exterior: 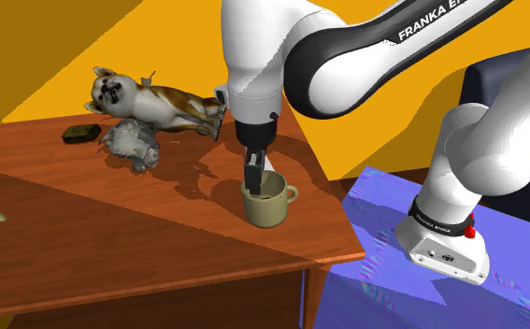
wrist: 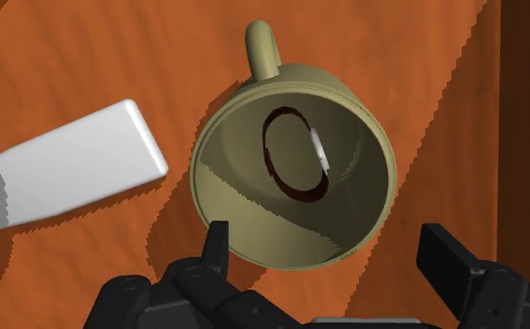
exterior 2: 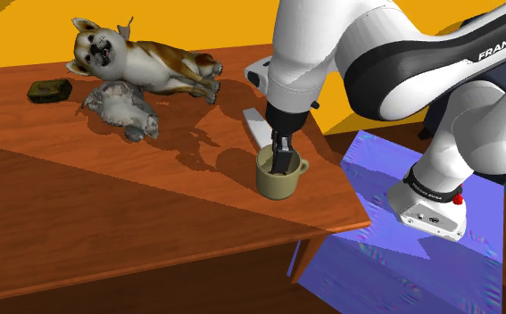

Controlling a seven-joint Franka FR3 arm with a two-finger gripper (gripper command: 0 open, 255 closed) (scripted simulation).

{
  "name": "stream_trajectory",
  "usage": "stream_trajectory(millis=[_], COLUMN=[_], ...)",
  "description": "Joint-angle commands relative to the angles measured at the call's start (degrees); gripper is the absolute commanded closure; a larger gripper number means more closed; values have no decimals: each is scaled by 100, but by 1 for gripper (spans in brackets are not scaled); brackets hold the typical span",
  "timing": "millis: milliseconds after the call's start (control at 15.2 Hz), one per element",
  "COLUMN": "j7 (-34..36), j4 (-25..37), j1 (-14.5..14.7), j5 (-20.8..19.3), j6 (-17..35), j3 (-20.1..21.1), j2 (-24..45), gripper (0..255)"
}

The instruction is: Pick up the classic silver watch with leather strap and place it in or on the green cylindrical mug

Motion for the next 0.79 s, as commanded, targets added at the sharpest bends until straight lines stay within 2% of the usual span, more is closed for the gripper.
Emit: stream_trajectory(millis=[0, 198, 726], j7=[-24, -73, -72], j4=[123, 506, 506], j1=[15, 42, 42], j5=[28, 78, 78], j6=[-204, -767, -767], j3=[-25, -87, -88], j2=[-87, -277, -277], gripper=[0, 0, 0])
